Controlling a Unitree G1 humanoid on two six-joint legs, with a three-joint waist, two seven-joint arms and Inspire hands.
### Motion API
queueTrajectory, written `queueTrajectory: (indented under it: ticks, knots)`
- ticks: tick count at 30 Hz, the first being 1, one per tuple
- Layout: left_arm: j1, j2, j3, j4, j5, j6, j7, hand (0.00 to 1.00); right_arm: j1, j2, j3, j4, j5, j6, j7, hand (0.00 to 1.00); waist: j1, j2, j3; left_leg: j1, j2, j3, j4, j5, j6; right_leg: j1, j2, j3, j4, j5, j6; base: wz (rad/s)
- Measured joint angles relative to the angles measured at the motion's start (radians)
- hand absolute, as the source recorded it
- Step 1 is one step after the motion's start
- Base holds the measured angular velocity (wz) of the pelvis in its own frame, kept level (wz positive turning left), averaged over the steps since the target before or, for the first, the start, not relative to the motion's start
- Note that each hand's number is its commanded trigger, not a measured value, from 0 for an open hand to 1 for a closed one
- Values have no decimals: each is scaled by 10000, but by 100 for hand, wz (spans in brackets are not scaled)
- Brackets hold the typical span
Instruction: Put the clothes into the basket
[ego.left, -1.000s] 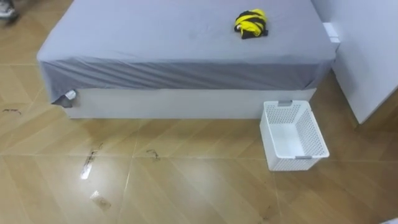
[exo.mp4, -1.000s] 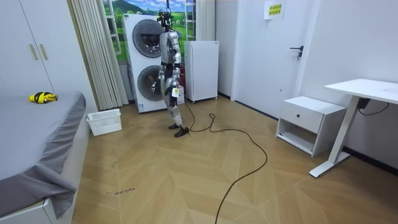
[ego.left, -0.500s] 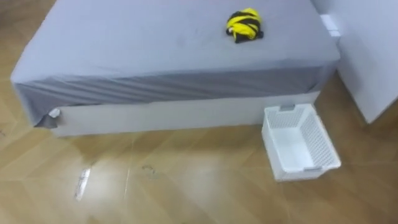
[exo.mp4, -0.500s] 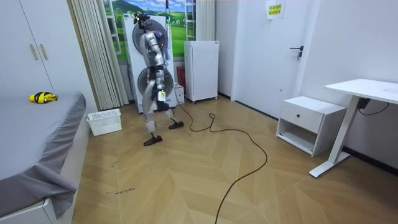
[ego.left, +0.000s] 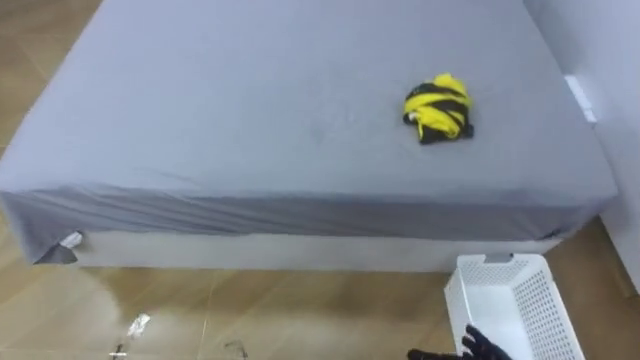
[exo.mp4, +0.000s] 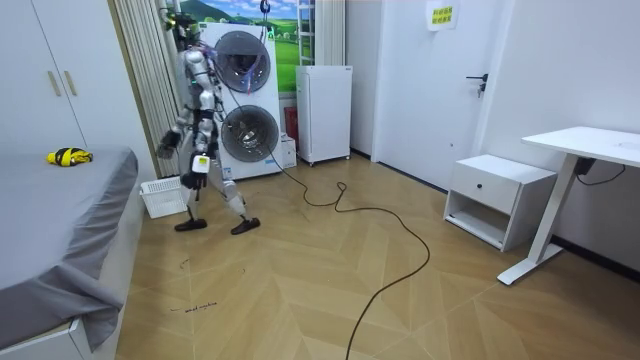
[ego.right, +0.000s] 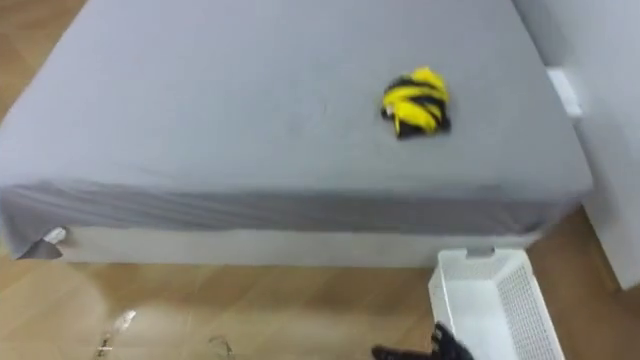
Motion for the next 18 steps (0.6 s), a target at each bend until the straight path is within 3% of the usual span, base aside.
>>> queueTrajectory:
  ticks: [1,2,3,4,5,6,7,8,9,10,11,13,14,16,17,18]
  knots:
    - [3,1,13,27,6,4,7,0,-66,-6,-7,-241,-4,-23,-58,0,64,44,-42,-17,112,24,129,-70,-144,30,125,-50,251,-174,-153,-6]
    - [127,-10,113,21,14,-1,0,0,-120,-5,-9,-1046,-10,-90,-206,0,287,165,6,59,334,66,239,-33,-409,54,189,-332,826,-561,-335,-12]
    - [212,-46,112,69,-5,0,-20,0,-225,-79,-2,-1556,-17,-357,-296,0,332,299,75,321,506,170,258,186,-786,103,217,-424,1451,-907,-478,0]
    - [242,-50,135,76,-6,1,-41,0,-236,-109,-21,-1696,-17,-394,-344,0,268,336,121,503,568,166,270,374,-966,118,173,-460,1906,-1080,-586,23]
    - [302,-47,327,14,-3,-15,-83,0,-410,-126,-30,-1961,-15,-378,-428,0,168,224,331,878,630,121,738,705,-1000,-269,-134,-966,3326,-1507,-474,7]
    - [638,182,551,-260,-8,-170,-81,0,-371,-5,51,-2436,-12,-350,-407,0,327,72,183,583,743,488,2092,705,-1004,-260,80,-1016,2227,-1314,-363,-13]
    - [773,330,602,-304,-3,-197,-72,0,-385,23,119,-2621,-40,-356,-408,0,477,-75,154,340,748,719,2949,696,-1019,-80,86,-1175,1733,-1291,-1019,-46]
    - [940,270,633,-185,-1,-135,8,0,-477,-134,124,-2695,-160,-331,-423,0,532,253,134,-74,1175,602,4651,1015,-954,394,462,-1379,1822,-1707,-1090,-35]
    - [1029,255,741,-174,-54,-136,76,0,-548,-84,131,-2691,-216,-331,-492,0,444,200,128,-476,1225,469,5630,1609,-1015,782,502,-1281,1753,-1975,-1047,-17]
    - [1029,254,745,-175,-94,-139,92,0,-554,-81,144,-2690,-215,-335,-516,0,401,123,152,-700,1236,483,5914,1550,-990,993,493,-1210,1619,-2034,-1017,0]
    - [1047,234,750,-221,-127,-153,130,0,-529,-83,146,-2688,-219,-333,-541,0,392,26,156,-1126,1223,687,6047,1259,-914,1492,523,-1101,1149,-2043,-984,0]
    - [1111,206,800,-249,-117,-162,243,0,-424,-80,111,-2830,-465,-326,-625,0,345,11,150,-1721,1156,951,5739,693,-877,2183,565,-1005,421,-1953,-887,-9]
    - [1119,163,808,-227,-124,-161,328,0,-442,-83,117,-2901,-651,-326,-692,0,399,9,134,-2024,1056,1159,5119,444,-781,2508,572,-822,95,-1907,-813,-31]
    - [1140,108,800,-234,-91,-142,366,0,-461,-113,179,-3054,-865,-321,-812,0,519,38,90,-2518,884,1216,3986,392,-694,2814,603,-509,-310,-1859,-738,-43]
    - [1153,100,801,-265,-44,-134,378,0,-407,-120,241,-3308,-1198,-319,-911,0,509,75,13,-2850,764,1185,3103,442,-682,2936,587,-352,-510,-1843,-675,-35]
    - [1152,90,801,-286,-15,-130,389,0,-389,-118,259,-3483,-1579,-319,-970,0,484,75,-27,-3095,598,1145,2129,807,-552,3038,578,-234,-668,-1816,-598,-34]
